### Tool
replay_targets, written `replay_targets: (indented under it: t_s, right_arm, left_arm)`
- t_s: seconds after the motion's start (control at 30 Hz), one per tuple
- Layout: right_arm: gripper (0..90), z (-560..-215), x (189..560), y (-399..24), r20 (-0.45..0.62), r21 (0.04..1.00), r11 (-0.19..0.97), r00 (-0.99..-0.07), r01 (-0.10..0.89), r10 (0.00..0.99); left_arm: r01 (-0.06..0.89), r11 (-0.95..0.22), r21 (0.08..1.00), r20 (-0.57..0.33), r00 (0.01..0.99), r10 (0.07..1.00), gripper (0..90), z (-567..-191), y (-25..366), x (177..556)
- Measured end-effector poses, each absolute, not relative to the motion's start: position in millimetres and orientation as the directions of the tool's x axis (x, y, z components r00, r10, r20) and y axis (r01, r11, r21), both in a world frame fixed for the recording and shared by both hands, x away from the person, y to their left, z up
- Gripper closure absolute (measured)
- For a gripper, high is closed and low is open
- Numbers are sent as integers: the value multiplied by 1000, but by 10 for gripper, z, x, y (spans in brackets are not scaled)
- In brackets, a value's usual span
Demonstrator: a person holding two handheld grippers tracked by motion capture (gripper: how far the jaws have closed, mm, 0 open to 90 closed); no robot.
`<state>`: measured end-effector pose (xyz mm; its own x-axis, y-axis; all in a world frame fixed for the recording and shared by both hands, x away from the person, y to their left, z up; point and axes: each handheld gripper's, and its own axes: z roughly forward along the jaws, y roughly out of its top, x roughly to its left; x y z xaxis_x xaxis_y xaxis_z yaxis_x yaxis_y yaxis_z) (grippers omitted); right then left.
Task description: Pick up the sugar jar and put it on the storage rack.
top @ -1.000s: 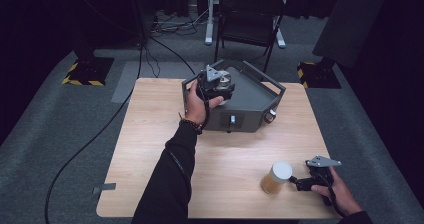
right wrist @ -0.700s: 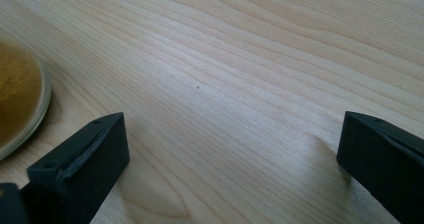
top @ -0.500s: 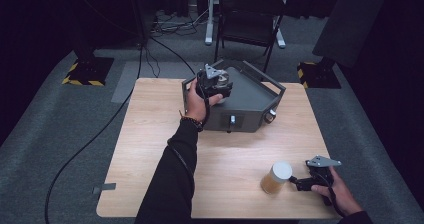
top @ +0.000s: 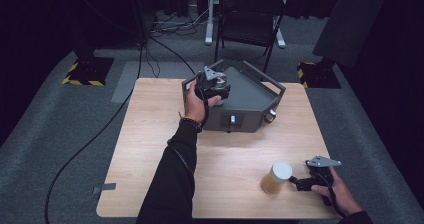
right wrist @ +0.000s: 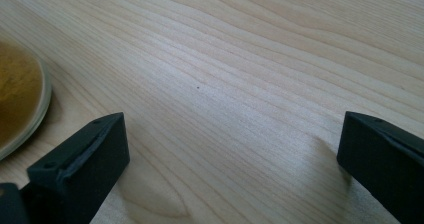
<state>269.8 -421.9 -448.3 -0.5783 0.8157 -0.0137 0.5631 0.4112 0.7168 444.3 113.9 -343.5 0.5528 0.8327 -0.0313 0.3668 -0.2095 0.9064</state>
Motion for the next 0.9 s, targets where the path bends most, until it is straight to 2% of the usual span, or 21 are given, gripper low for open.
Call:
replay_targets:
  t_s: [0.23,0.53,0.63,0.77,0.9]
  right_arm:
    - [0,-4483,2698,-4219,-13,717,411,-578,563,816]
    - [1,-4483,2697,-4220,-14,717,413,-580,562,815]
    - [1,-4483,2697,-4219,-14,717,413,-580,562,814]
    - [1,-4483,2696,-4219,-14,717,413,-580,562,814]
    - [2,-4483,2694,-4218,-14,717,413,-580,562,815]
  left_arm:
    - [371,-226,901,-21,557,831,306,-3459,1116,4444]
    - [360,-190,913,-40,543,839,299,-3511,1117,4403]
    - [334,-185,924,-19,525,851,230,-3493,1093,4345]
    - [322,-189,928,6,492,870,76,-3477,1050,4283]
    - [314,-160,936,-7,471,882,6,-3478,1076,4237]
